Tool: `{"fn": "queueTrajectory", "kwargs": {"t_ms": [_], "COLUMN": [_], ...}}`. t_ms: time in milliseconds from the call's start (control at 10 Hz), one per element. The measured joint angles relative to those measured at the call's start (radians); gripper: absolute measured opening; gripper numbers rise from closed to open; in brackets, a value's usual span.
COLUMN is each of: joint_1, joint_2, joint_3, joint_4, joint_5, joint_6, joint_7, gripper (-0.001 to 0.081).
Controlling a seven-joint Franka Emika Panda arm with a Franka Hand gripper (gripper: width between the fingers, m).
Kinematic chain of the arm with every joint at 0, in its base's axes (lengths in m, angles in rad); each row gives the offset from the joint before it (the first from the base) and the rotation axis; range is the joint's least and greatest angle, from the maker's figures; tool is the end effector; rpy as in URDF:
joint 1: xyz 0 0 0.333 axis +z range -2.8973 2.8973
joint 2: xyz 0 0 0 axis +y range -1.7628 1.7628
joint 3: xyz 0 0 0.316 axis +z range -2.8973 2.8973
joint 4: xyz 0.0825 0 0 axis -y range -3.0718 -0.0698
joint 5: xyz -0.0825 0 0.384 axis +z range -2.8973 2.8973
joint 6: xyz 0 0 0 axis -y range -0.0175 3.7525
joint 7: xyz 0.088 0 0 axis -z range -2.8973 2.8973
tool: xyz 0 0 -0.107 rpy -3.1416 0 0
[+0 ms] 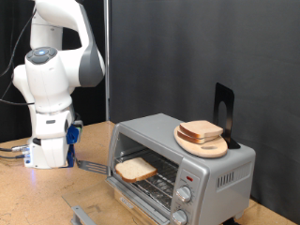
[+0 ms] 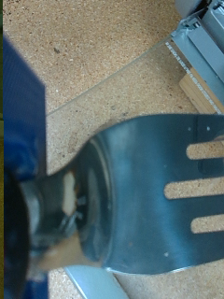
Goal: Make a piece of toast with the oven
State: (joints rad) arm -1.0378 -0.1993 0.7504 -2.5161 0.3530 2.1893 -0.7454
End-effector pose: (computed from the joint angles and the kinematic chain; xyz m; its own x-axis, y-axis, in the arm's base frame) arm 0.4157 -0.1162 0.3191 0.9764 0.2096 -0.0525 0.1953 -0.9599 -0.2013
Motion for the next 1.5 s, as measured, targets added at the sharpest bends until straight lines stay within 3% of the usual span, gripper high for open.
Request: {"fn": "queueTrajectory", "kwargs": {"t_ms": [700,1500], "joint_1": [-0.002,0.004], "joint_2": [0.001,0.006], "joint_3": [0.002,0.081], "joint_4": [0.001,-0.041], "joint_5": [-0.021,-0.009], "joint_6": [0.007,0.084], "joint_7": [0.022,0.102], "gripper": [0.0269,0.0269]}}
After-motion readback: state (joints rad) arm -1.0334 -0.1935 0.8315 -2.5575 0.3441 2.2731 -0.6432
